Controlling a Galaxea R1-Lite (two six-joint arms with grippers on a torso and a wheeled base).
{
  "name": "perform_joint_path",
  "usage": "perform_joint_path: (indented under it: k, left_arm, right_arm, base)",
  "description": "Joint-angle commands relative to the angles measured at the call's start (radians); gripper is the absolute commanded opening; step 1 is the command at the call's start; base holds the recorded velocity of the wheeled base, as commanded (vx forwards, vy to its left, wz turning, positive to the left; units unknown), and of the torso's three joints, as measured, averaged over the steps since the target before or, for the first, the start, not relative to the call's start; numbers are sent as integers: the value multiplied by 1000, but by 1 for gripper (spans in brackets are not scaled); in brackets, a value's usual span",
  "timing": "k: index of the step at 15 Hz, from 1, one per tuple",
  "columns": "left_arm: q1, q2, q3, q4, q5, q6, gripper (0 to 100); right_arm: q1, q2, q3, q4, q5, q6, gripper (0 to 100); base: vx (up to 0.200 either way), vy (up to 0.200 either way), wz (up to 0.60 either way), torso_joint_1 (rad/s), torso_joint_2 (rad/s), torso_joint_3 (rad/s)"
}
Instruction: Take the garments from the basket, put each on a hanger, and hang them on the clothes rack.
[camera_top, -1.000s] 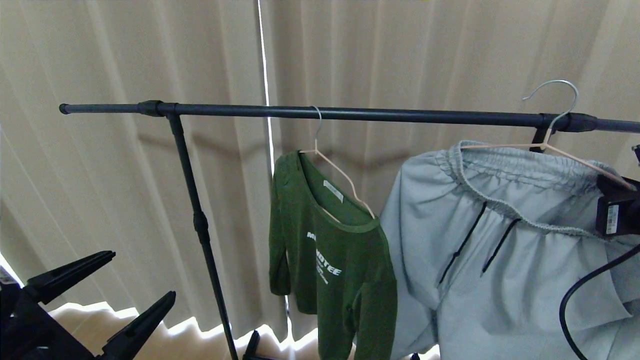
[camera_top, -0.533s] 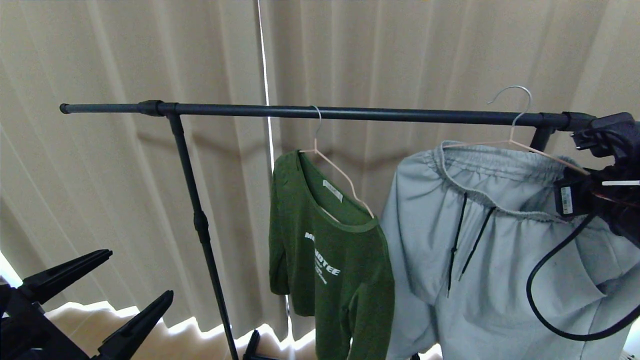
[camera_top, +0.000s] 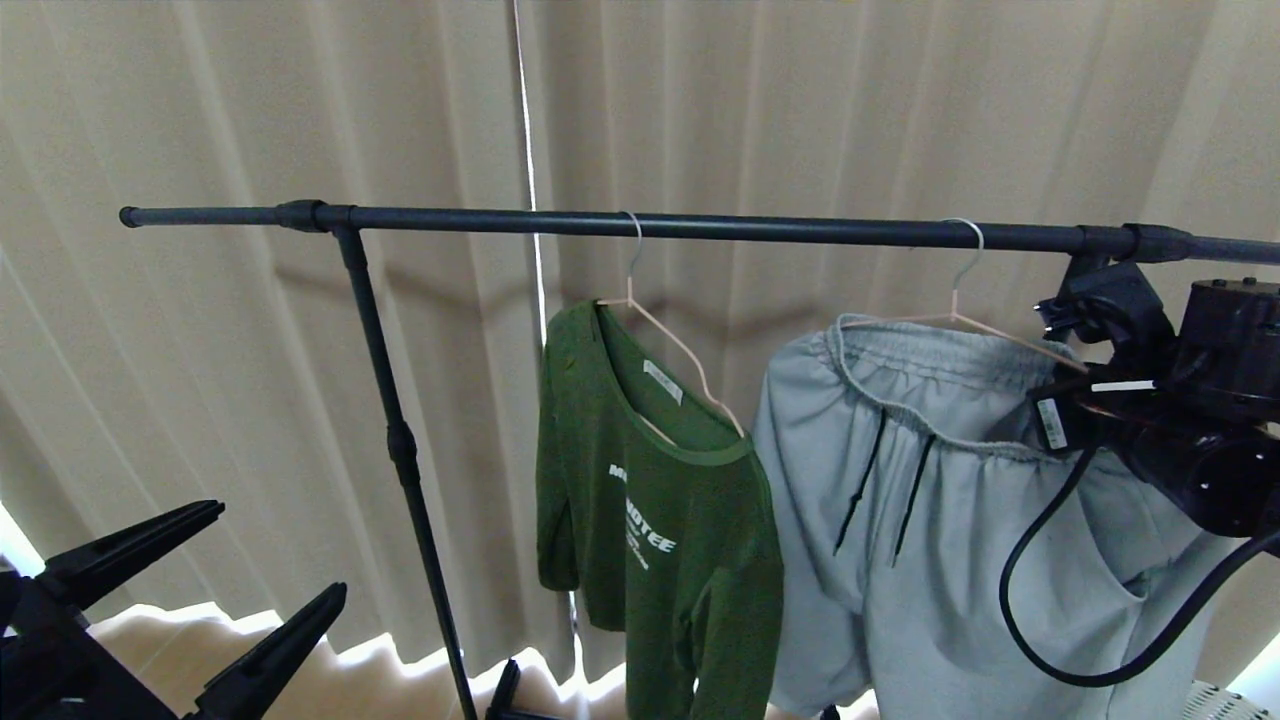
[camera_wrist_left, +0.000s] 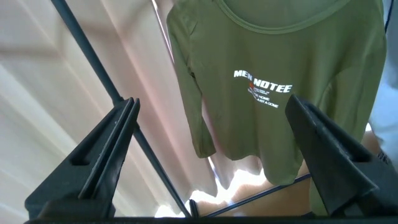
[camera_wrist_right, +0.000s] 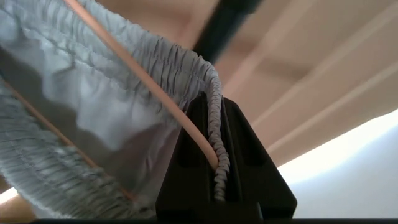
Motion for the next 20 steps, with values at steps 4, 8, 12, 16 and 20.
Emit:
perform_joint_path:
  k: [4,8,12,16,20]
  left_arm:
    - [-3,4,5,0,0,2,100]
    - [-3,1,9,0,0,3,100]
    - [-3,3,9,0,0,5,100]
    - [-1,4,6,0,0,3,100]
    - [3,3,5,0,1,2,100]
  right_arm:
    - [81,16,-4,0,3,0,0]
    - [113,26,-1,-5,9,3,0]
    - [115,17,52,-37,24,28,100]
    - [115,-27,197,-261,196,97,100]
    - [104,-69,290,-408,311,151,100]
  base:
    - [0,0,0,0,0,0]
    - [0,0,0,0,0,0]
    - [0,0,0,0,0,0]
    - [0,0,0,0,0,0]
    - [0,0,0,0,0,0]
